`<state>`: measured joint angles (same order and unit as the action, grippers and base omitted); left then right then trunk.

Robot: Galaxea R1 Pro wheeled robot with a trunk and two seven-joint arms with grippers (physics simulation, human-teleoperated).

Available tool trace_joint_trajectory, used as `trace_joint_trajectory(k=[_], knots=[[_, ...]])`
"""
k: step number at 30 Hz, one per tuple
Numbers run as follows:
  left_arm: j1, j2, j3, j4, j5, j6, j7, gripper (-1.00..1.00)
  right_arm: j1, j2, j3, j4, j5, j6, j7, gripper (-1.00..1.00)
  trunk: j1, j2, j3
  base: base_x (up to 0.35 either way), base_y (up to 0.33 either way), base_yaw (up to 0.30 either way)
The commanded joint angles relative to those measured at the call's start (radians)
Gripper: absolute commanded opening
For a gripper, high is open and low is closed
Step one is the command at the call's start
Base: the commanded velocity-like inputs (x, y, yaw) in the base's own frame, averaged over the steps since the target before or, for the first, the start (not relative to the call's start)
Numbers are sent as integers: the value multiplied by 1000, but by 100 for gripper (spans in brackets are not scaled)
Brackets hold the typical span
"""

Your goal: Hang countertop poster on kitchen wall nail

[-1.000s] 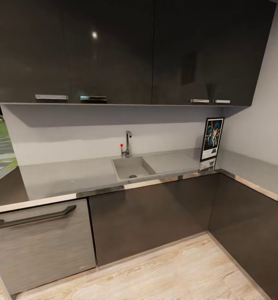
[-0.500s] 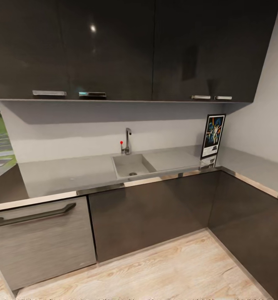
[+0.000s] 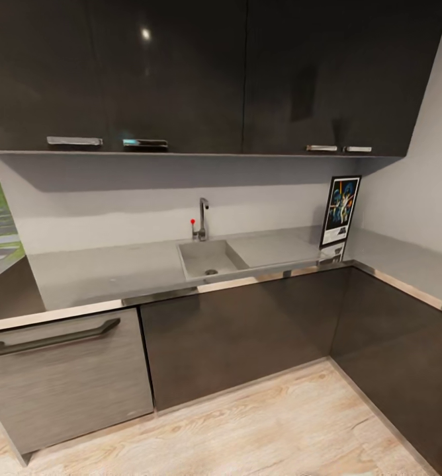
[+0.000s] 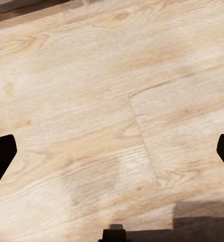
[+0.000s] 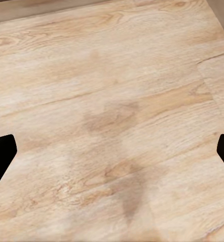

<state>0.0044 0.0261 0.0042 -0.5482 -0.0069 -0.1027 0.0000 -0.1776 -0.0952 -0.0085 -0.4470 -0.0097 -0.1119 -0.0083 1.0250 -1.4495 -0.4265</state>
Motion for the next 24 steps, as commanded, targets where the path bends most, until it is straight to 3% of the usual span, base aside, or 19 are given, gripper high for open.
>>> trace_joint_trajectory(k=[1,12,24], knots=[[0,0,0,-1,-1,-2,0,100,0,0,-1,1,-1,-3,-1,100,0,0,-2,0,0,0],[0,0,0,-1,-1,-2,0,100,0,3,2,1,0,2,0,100,0,0,-5,0,0,-2],[0,0,0,-1,-1,-2,0,100,0,1,10,12,6,-1,3,100,0,0,-5,0,0,-136]])
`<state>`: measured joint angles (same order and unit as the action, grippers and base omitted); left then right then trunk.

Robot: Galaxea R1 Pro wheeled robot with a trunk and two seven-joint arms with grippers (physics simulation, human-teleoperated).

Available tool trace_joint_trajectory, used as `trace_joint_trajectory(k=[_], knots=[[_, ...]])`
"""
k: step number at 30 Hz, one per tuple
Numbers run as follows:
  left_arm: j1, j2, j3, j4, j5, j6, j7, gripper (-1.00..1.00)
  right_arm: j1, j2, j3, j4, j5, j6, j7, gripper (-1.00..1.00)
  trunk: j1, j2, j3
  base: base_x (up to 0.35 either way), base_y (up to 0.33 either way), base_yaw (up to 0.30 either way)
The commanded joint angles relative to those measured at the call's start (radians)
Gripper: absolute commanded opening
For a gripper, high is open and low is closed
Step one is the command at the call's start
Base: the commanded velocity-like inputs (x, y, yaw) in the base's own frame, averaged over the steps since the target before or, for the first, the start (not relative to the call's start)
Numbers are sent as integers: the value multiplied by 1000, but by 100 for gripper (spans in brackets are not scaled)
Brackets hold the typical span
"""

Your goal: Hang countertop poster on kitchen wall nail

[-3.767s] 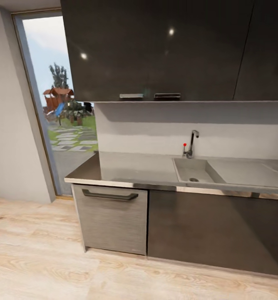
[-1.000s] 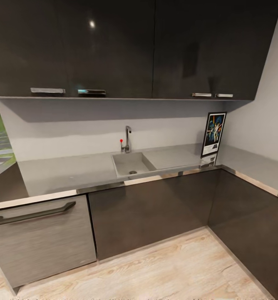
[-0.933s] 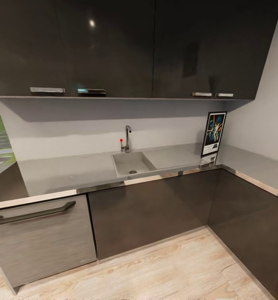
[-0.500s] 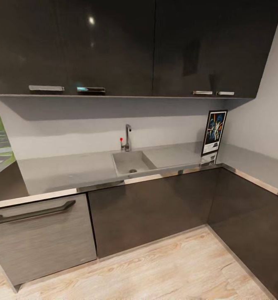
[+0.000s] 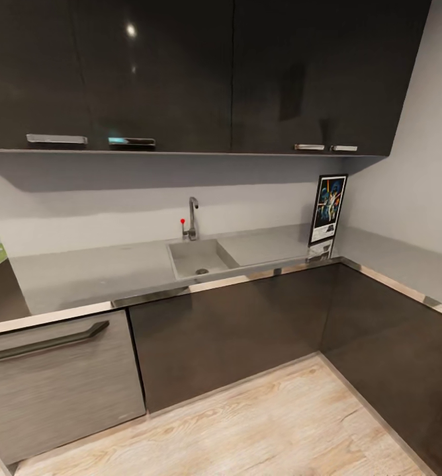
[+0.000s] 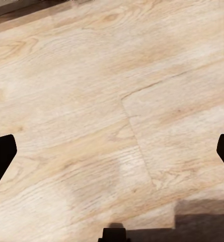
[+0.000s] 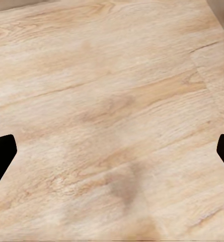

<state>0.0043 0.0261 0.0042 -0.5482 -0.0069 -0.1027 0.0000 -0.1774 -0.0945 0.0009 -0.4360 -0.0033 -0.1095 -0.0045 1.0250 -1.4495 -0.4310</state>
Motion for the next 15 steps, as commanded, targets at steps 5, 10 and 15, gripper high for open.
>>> trace_joint_trajectory(k=[5,10,15], knots=[[0,0,0,-1,-1,-2,0,100,-1,-2,0,11,31,-4,0,100,0,0,-1,0,0,-14],[0,0,0,-1,-1,-2,0,100,-1,0,-2,11,35,-2,1,100,0,0,-1,0,0,-3],[0,0,0,-1,-1,-2,0,100,-1,5,-1,11,39,2,1,100,0,0,-1,0,0,0]])
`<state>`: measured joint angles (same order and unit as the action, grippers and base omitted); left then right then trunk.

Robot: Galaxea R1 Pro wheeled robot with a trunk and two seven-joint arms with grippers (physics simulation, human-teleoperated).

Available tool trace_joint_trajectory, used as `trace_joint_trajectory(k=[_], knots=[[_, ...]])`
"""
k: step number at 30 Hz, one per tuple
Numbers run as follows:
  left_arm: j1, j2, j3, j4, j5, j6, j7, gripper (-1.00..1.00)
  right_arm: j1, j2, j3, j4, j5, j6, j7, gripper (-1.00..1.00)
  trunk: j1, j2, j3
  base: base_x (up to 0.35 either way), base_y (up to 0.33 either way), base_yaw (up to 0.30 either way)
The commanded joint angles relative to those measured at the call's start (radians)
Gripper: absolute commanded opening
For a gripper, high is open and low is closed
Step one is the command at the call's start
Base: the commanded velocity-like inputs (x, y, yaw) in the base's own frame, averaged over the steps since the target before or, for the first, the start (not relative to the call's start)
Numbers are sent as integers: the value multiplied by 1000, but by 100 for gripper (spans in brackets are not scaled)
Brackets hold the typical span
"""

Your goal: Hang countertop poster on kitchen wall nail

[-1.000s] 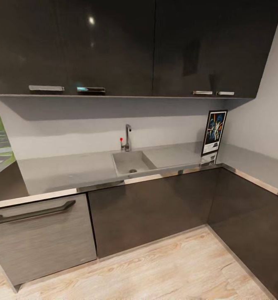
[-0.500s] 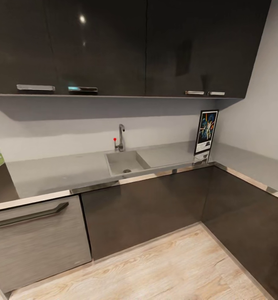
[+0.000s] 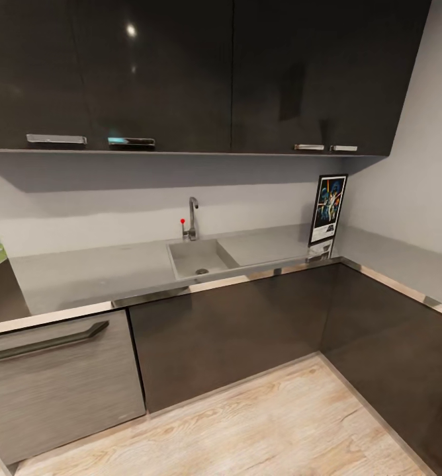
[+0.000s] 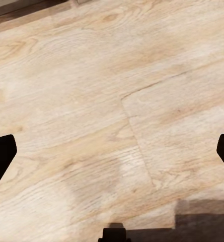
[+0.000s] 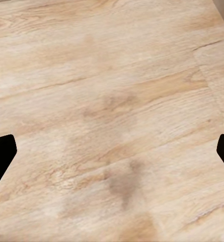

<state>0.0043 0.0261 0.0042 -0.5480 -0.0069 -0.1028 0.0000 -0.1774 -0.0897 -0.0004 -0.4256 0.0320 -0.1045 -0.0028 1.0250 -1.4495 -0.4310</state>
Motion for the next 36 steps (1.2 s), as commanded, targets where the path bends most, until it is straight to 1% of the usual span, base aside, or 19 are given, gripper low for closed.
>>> trace_joint_trajectory(k=[1,5,11,36], knots=[[0,0,0,-1,-1,-2,0,100,-1,1,0,1,4,-2,0,100,0,0,-1,0,0,0],[0,0,0,-1,-1,-2,0,100,-1,3,0,1,5,-2,0,100,0,0,-1,0,0,-67],[0,0,0,-1,-1,-2,0,100,-1,4,0,1,5,-1,1,100,0,0,-1,0,0,-195],[0,0,0,-2,-1,-2,0,100,-1,4,0,2,5,-2,0,100,0,0,5,0,0,-265]])
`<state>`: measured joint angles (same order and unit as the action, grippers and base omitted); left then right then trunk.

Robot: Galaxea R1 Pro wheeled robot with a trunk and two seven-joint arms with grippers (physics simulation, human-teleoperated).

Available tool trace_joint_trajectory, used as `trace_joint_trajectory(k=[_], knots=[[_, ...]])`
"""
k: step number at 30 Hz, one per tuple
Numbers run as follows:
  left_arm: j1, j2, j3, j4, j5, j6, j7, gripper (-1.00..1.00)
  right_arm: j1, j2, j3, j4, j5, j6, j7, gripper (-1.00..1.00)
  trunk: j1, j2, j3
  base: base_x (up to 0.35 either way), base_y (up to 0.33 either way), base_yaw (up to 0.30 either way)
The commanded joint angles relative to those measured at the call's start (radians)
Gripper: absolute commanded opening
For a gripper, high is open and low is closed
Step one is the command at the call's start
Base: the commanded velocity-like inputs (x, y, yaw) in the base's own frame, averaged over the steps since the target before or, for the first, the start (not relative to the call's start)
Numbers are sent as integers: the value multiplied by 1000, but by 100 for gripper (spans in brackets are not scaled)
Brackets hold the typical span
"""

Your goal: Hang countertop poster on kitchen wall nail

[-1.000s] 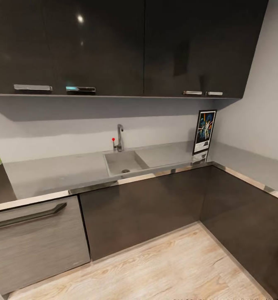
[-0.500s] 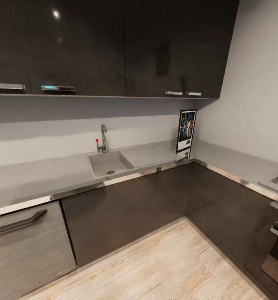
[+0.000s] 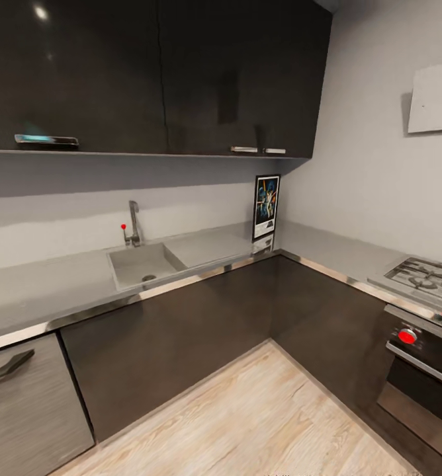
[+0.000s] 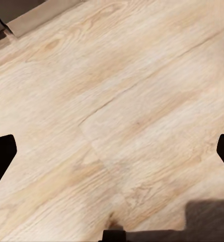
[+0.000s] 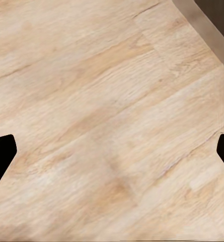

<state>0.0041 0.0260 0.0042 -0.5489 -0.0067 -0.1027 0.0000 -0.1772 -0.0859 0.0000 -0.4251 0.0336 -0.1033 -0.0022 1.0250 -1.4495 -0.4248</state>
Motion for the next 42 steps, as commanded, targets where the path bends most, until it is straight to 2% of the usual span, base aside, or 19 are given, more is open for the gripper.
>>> trace_joint_trajectory(k=[1,9,20,42], knots=[[0,0,0,-1,-1,-2,0,100,-1,0,0,1,4,-4,0,100,0,0,0,0,0,-268],[0,0,0,-2,-1,-2,0,100,-1,0,0,2,4,-5,-2,100,0,0,3,92,0,-268],[0,0,0,-2,-1,-1,0,100,-1,0,0,2,4,-7,-2,100,0,0,6,305,0,-227],[0,1,2,-2,0,-1,0,100,-1,-3,0,7,4,-8,-1,100,0,0,6,336,0,-18]])
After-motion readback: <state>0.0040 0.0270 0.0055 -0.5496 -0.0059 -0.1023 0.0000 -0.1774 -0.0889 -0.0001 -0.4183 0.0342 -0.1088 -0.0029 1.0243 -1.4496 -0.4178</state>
